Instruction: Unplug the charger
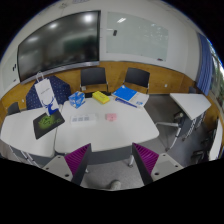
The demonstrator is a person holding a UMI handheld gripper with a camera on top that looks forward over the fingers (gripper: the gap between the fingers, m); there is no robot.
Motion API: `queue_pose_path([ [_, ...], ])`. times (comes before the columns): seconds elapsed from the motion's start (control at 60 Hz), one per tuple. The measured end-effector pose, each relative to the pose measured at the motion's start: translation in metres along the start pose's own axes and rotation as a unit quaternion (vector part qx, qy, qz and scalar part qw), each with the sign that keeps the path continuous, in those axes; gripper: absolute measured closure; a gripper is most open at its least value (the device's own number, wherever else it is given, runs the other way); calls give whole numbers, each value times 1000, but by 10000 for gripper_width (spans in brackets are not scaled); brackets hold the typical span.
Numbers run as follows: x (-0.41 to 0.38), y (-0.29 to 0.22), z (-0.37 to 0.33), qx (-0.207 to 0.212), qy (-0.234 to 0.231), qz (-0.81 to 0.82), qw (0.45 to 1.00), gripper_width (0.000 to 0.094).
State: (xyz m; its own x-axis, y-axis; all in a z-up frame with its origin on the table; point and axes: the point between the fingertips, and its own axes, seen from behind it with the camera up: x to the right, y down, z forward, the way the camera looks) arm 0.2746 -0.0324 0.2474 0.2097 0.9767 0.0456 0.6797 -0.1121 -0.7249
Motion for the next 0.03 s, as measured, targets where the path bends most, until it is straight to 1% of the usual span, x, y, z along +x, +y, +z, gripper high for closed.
queue_pose_path([
  [0.033, -1, 3, -2, -1, -1, -1, 1000, 89],
])
